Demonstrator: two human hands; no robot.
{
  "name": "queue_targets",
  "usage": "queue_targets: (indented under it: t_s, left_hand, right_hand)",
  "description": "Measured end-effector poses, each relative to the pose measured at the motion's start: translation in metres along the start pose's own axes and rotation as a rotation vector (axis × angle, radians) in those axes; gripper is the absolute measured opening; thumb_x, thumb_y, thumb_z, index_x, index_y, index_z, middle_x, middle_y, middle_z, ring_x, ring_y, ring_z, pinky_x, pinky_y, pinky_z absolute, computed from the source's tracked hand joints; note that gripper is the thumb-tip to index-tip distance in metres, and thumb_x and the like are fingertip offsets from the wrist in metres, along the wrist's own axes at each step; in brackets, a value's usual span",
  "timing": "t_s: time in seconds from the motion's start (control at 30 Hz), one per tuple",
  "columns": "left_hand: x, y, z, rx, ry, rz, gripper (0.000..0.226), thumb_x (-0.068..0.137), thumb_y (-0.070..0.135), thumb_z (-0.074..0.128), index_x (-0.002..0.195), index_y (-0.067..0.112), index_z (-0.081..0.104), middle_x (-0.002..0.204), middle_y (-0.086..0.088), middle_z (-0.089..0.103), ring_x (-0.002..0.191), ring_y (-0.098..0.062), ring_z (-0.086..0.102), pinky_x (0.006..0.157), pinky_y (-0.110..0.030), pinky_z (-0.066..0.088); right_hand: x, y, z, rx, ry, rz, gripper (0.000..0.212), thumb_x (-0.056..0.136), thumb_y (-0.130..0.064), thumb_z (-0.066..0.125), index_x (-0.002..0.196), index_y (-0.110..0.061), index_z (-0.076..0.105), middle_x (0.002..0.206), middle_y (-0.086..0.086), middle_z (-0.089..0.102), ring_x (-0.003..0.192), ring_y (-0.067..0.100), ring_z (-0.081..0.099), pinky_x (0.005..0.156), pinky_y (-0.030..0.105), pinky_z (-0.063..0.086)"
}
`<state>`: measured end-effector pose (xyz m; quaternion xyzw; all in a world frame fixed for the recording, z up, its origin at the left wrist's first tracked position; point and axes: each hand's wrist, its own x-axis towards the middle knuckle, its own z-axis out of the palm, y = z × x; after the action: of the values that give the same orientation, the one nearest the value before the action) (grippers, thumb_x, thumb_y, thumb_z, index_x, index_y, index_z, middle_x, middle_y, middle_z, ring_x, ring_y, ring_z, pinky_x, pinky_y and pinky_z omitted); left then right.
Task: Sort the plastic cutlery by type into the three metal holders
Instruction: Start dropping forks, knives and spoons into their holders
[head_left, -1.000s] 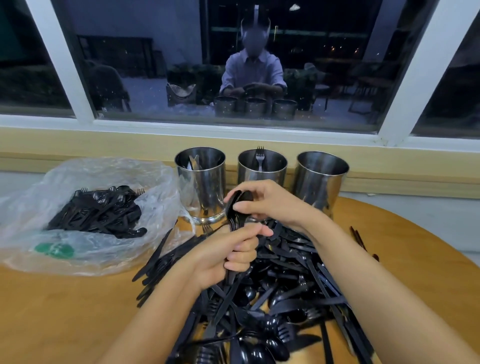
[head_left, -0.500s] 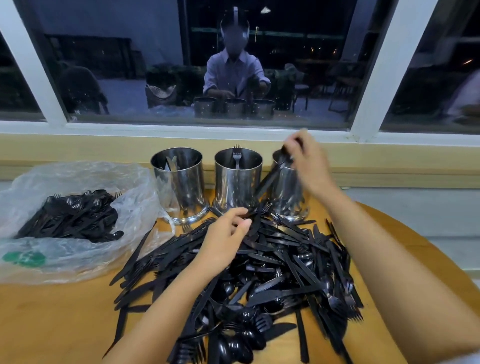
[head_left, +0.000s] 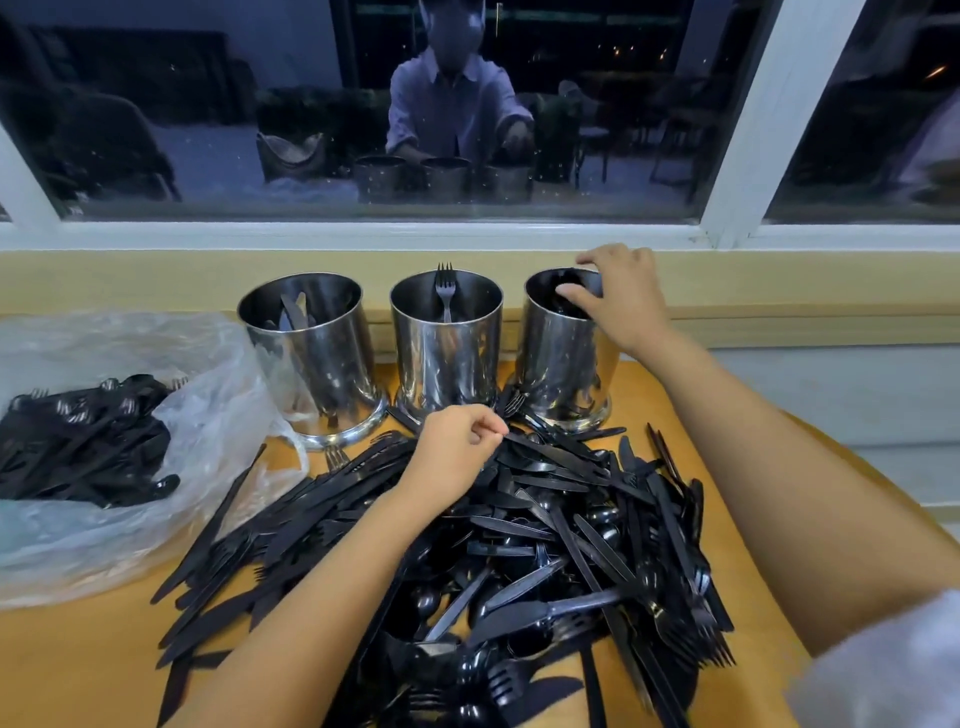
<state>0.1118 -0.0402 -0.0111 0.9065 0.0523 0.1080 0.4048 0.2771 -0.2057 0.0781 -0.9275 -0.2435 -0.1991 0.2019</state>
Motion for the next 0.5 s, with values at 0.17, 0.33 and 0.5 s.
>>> queue_targets:
  t_s: [0.17,0.33,0.5]
  left_hand:
    - [0.029,0.008,0.031,0.17,-0.131,0.128,0.019,0.093,0.004,0.063,0.109,0.011,0.071,0.107,-0.001,0.064,0.092,-0.012,0.058,0.095,-0.031,0.05]
    - [0.043,0.006,0.044,0.381,-0.32,0.198,0.037,0.093,0.018,0.066,0.13,0.02,0.062,0.122,-0.005,0.065,0.121,-0.025,0.049,0.105,-0.043,0.039]
    - [0.04,0.006,0.042,0.448,-0.278,0.272,0.024,0.096,0.021,0.062,0.119,0.021,0.068,0.115,0.0,0.062,0.114,-0.024,0.045,0.102,-0.04,0.032]
  right_hand:
    - [-0.045,-0.005,-0.003,0.194,0.22,-0.126,0.029,0.094,-0.027,0.06,0.119,-0.013,0.062,0.117,0.004,0.055,0.111,0.022,0.041,0.09,0.024,0.031]
    - [-0.101,0.005,0.017,0.295,0.124,-0.05,0.02,0.096,-0.022,0.058,0.114,-0.016,0.064,0.113,-0.002,0.057,0.108,0.015,0.041,0.084,0.018,0.028]
    - [-0.135,0.017,0.031,0.322,0.042,0.021,0.02,0.095,-0.02,0.06,0.114,-0.017,0.065,0.109,-0.008,0.057,0.103,0.009,0.041,0.085,0.001,0.026]
